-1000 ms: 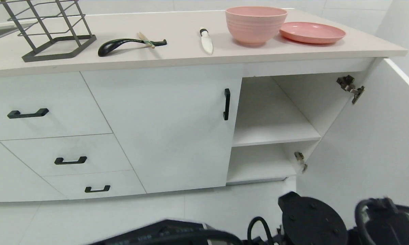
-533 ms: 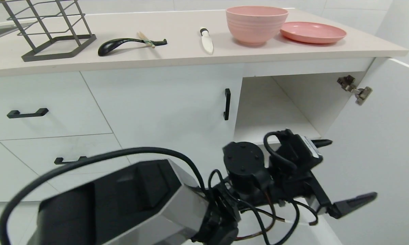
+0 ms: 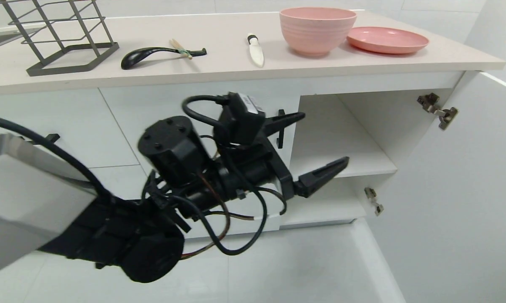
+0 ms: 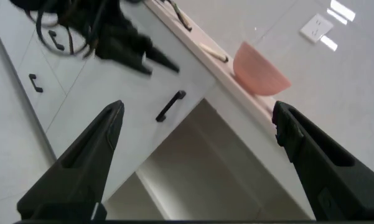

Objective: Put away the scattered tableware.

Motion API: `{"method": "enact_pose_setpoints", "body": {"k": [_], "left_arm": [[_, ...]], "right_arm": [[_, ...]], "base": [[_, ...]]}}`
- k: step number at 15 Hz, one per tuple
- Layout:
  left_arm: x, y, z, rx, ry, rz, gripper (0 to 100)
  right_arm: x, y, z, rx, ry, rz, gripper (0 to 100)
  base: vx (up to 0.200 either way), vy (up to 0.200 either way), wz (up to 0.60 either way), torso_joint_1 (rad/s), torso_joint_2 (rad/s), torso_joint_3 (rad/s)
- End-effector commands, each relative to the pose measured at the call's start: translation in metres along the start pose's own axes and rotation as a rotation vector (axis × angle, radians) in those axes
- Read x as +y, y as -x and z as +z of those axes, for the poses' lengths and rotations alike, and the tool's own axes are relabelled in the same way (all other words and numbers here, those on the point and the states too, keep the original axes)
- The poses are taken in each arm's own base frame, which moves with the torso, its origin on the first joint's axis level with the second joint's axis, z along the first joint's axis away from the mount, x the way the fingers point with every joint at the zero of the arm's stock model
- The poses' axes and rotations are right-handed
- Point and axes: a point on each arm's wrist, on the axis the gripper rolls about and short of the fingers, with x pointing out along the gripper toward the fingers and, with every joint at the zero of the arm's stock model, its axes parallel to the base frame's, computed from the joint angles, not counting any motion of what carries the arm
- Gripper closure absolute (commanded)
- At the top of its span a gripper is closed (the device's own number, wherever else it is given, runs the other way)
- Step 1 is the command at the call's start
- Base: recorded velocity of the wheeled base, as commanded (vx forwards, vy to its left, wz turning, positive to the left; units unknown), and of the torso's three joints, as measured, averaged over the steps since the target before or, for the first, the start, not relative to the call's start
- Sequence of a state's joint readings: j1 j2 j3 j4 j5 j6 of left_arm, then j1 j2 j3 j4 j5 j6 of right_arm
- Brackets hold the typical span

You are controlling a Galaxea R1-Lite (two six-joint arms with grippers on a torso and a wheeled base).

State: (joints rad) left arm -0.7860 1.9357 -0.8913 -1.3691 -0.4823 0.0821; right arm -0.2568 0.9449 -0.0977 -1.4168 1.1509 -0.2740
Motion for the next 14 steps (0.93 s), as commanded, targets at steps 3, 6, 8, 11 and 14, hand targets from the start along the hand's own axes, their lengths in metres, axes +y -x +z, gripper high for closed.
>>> {"method": "enact_pose_setpoints", "body": {"k": [3,6,8,11,14], "left_arm": [[-0.005,0.078,0.056,-0.010,-0.056,0.093,0],[-0.026,0.110,0.073,-0.014,-0.058,0.093,0],[-0.044,0.145,0.091,-0.028,-0.067,0.116,0],[-0.059,0.186,0.101,-0.012,-0.091,0.185,0],[-0.082,0.234,0.108,0.083,-0.084,0.306,0]], "right_arm": [[0.018,0.005,-0.018,0.045,-0.112,0.020,0],[0.019,0.005,-0.018,0.046,-0.110,0.020,0],[0.020,0.006,-0.021,0.062,-0.146,0.025,0],[0.026,0.006,-0.027,0.085,-0.230,0.051,0],[0.036,0.000,-0.033,0.072,-0.346,0.143,0]], "base": [[0.000,0.000,0.00,0.000,0.00,0.000],[0.000,0.000,0.00,0.000,0.00,0.000],[0.000,0.000,0.00,0.000,0.00,0.000],[0.000,0.000,0.00,0.000,0.00,0.000],[0.000,0.000,0.00,0.000,0.00,0.000]]}}
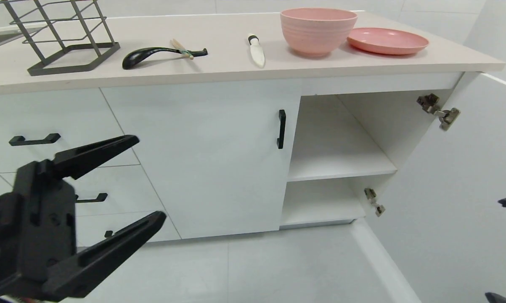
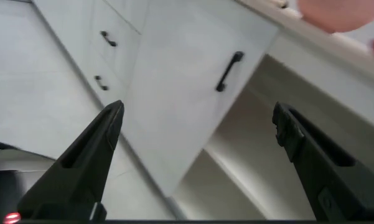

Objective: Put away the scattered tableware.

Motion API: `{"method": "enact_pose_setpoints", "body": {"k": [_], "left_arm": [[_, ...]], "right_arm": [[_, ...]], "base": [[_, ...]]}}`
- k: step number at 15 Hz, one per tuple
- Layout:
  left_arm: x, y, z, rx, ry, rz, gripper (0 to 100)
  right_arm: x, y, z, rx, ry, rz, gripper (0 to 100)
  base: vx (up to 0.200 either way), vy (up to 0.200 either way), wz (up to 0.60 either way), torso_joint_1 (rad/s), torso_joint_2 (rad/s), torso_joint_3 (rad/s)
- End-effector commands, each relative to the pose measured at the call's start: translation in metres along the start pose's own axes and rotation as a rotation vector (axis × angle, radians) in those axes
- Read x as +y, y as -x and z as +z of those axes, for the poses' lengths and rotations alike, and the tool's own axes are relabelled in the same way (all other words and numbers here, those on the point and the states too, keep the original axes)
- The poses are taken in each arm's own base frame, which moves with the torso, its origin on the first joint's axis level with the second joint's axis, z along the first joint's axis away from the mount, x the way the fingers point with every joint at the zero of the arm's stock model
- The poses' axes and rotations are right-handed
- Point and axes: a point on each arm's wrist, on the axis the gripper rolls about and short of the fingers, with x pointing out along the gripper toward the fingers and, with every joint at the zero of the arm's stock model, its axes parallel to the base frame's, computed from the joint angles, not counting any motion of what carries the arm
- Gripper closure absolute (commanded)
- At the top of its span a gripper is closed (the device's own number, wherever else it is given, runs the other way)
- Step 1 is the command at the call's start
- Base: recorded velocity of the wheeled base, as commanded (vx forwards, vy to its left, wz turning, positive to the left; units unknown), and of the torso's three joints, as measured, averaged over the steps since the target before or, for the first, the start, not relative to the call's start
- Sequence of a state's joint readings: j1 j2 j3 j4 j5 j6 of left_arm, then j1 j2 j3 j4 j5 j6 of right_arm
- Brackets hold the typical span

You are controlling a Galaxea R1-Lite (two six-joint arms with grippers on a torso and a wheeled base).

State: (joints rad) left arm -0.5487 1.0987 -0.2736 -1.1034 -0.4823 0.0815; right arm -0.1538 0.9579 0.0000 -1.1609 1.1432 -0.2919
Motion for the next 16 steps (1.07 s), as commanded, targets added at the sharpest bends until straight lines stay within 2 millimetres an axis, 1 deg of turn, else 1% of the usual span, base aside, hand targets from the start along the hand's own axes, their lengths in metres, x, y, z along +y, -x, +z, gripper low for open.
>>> {"method": "enact_pose_setpoints", "body": {"k": [1,2,5,7,8,10,11,13,15,16], "left_arm": [[-0.018,0.055,0.013,0.019,-0.030,0.108,0],[-0.020,0.059,0.013,0.033,-0.026,0.118,0],[-0.034,0.085,0.011,0.085,-0.013,0.183,0],[-0.038,0.091,0.009,0.095,-0.009,0.197,0],[-0.042,0.097,-0.002,0.135,0.020,0.241,0],[-0.047,0.106,-0.008,0.140,0.051,0.300,0],[-0.051,0.111,-0.011,0.128,0.064,0.323,0],[-0.064,0.123,-0.013,0.095,0.088,0.344,0],[-0.078,0.136,-0.019,0.092,0.099,0.354,0],[-0.083,0.141,-0.023,0.102,0.102,0.371,0]], "right_arm": [[0.003,-0.003,-0.002,-0.008,-0.031,0.045,0],[0.004,-0.003,-0.002,-0.009,-0.034,0.052,0],[0.004,-0.004,-0.002,-0.010,-0.038,0.059,0],[0.005,-0.004,-0.003,-0.010,-0.040,0.062,0],[0.006,-0.004,-0.002,-0.017,-0.032,0.077,0],[0.013,0.000,0.005,-0.040,0.009,0.074,0],[0.020,0.005,0.010,-0.050,0.030,0.069,0],[0.043,0.018,0.017,-0.063,0.056,0.066,0],[0.067,0.031,0.019,-0.083,0.092,0.063,0],[0.075,0.036,0.020,-0.091,0.115,0.054,0]], "base": [[0.000,0.000,0.00,0.000,0.00,0.000],[0.000,0.000,0.00,0.000,0.00,0.000],[0.000,0.000,0.00,0.000,0.00,0.000],[0.000,0.000,0.00,0.000,0.00,0.000],[0.000,0.000,0.00,0.000,0.00,0.000],[0.000,0.000,0.00,0.000,0.00,0.000],[0.000,0.000,0.00,0.000,0.00,0.000],[0.000,0.000,0.00,0.000,0.00,0.000],[0.000,0.000,0.00,0.000,0.00,0.000],[0.000,0.000,0.00,0.000,0.00,0.000]]}}
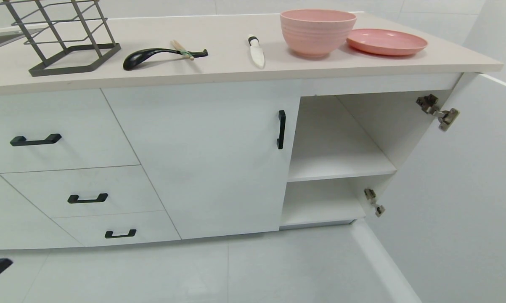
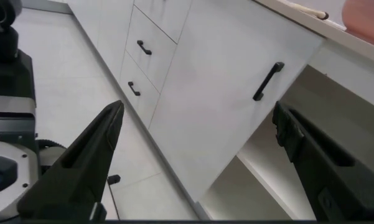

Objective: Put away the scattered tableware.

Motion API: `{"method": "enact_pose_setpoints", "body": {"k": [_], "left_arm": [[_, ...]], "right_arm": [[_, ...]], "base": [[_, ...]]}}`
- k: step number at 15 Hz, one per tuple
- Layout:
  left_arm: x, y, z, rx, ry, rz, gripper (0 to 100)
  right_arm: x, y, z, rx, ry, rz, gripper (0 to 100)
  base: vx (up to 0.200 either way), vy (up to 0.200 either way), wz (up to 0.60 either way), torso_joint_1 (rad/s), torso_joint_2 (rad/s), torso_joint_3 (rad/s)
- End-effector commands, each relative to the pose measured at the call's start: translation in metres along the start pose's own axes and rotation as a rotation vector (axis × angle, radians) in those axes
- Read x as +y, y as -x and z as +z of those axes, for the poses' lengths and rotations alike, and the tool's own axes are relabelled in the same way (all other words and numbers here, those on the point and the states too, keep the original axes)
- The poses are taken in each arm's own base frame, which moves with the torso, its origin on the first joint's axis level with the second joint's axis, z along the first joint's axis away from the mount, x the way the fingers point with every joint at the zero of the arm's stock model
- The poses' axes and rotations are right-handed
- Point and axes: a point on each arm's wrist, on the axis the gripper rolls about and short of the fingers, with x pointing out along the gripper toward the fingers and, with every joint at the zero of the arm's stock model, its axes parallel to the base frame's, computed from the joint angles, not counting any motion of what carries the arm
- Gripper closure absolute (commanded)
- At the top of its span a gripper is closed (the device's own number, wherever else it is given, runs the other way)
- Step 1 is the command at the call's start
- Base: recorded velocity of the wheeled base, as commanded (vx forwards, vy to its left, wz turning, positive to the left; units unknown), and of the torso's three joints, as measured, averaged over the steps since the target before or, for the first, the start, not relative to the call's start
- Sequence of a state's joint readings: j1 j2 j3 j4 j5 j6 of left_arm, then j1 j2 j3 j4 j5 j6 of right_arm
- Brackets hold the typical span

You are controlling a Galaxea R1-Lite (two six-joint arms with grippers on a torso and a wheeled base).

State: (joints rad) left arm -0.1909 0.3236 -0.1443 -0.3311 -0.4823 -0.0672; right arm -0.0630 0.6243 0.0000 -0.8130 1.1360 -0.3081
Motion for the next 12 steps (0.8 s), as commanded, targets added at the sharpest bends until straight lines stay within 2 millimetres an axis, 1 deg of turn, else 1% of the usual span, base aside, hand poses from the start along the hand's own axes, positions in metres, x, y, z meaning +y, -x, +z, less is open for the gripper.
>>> {"method": "enact_pose_setpoints", "body": {"k": [1,3,4,6,7,9,10,11,12], "left_arm": [[-0.012,0.022,-0.013,-0.042,-0.023,0.042,0],[-0.014,0.024,-0.021,-0.028,-0.022,0.098,0],[-0.015,0.025,-0.029,-0.011,-0.017,0.130,0],[-0.016,0.026,-0.057,0.027,-0.005,0.197,0],[-0.015,0.027,-0.067,0.059,0.007,0.198,0],[-0.014,0.028,-0.069,0.078,0.018,0.251,0],[-0.012,0.028,-0.069,0.077,0.011,0.314,0],[-0.011,0.029,-0.069,0.074,-0.018,0.411,0],[-0.008,0.030,-0.069,0.084,-0.064,0.544,0]], "right_arm": [[0.037,0.018,0.009,-0.052,0.128,-0.035,0],[0.047,0.022,0.002,-0.026,0.088,-0.084,0],[0.052,0.023,-0.002,-0.007,0.057,-0.106,0],[0.064,0.025,-0.009,0.041,0.012,-0.186,0],[0.065,0.025,-0.012,0.052,-0.010,-0.194,0],[0.067,0.025,-0.018,0.080,-0.069,-0.193,0],[0.068,0.026,-0.021,0.095,-0.101,-0.189,0],[0.069,0.026,-0.022,0.101,-0.115,-0.188,0],[0.069,0.026,-0.023,0.106,-0.124,-0.185,0]], "base": [[0.000,0.000,0.00,0.000,0.00,0.000],[0.000,0.000,0.00,0.000,0.00,0.000],[0.000,0.000,0.00,0.000,0.00,0.000],[0.000,0.000,0.00,0.000,0.00,0.000],[0.000,0.000,0.00,0.000,0.00,0.000],[0.000,0.000,0.00,0.000,0.00,0.000],[0.000,0.000,0.00,0.000,0.00,0.000],[0.000,0.000,0.00,0.000,0.00,0.000],[0.000,0.000,0.00,0.000,0.00,0.000]]}}
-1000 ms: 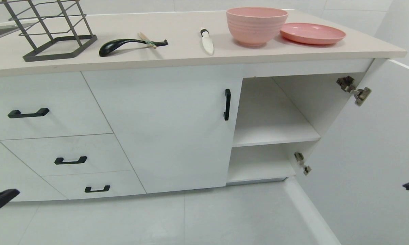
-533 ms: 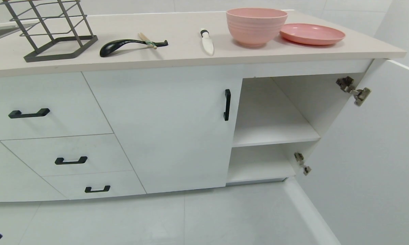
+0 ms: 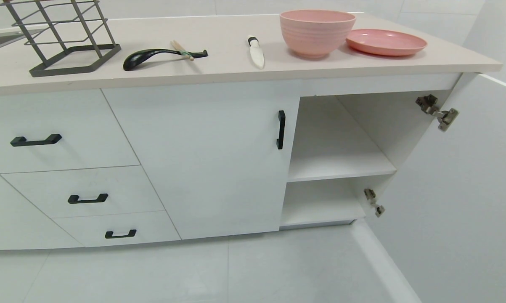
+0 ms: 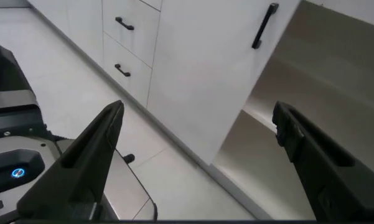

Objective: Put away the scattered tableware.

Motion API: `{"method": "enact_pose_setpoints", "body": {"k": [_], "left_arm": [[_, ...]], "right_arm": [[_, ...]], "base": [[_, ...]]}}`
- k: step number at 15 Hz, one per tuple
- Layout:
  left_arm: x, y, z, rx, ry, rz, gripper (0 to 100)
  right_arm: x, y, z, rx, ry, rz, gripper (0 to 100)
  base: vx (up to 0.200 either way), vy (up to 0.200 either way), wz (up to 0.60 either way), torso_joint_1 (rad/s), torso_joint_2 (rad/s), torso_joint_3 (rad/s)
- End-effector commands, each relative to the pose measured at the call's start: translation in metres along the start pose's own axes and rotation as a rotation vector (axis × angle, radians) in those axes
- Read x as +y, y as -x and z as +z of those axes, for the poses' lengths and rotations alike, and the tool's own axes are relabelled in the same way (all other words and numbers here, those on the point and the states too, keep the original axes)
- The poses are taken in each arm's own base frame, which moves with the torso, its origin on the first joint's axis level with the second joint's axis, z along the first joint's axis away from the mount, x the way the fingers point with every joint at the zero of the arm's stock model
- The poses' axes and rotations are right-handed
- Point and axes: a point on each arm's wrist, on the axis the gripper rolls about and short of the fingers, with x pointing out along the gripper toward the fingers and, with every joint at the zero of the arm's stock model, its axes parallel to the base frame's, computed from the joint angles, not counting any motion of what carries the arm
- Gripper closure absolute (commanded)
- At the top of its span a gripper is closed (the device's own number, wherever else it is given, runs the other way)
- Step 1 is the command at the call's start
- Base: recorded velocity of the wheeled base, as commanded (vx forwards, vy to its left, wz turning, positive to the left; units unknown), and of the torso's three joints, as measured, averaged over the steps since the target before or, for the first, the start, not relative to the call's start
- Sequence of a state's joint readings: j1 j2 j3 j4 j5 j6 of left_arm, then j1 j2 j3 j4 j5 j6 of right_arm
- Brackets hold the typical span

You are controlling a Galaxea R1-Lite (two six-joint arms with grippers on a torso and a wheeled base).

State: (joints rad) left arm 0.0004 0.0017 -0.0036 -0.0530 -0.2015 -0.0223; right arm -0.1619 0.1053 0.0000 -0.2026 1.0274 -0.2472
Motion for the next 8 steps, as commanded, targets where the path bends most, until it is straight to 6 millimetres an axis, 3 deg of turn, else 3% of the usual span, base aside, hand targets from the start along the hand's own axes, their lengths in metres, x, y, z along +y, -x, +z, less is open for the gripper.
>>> {"method": "enact_pose_setpoints", "body": {"k": [1,5,8], "left_arm": [[0.005,0.000,-0.006,0.053,-0.035,0.198,0],[0.004,0.000,-0.006,0.055,-0.039,0.164,0],[0.004,0.000,-0.006,0.054,-0.034,0.160,0]], "right_arm": [[0.001,0.001,0.000,-0.009,0.000,0.013,0],[0.000,0.003,0.003,-0.034,-0.133,0.073,0],[-0.004,0.006,0.022,-0.093,-0.168,0.143,0]], "base": [[0.000,0.000,0.00,0.000,0.00,0.000],[0.000,0.000,0.00,0.000,0.00,0.000],[0.000,0.000,0.00,0.000,0.00,0.000]]}}
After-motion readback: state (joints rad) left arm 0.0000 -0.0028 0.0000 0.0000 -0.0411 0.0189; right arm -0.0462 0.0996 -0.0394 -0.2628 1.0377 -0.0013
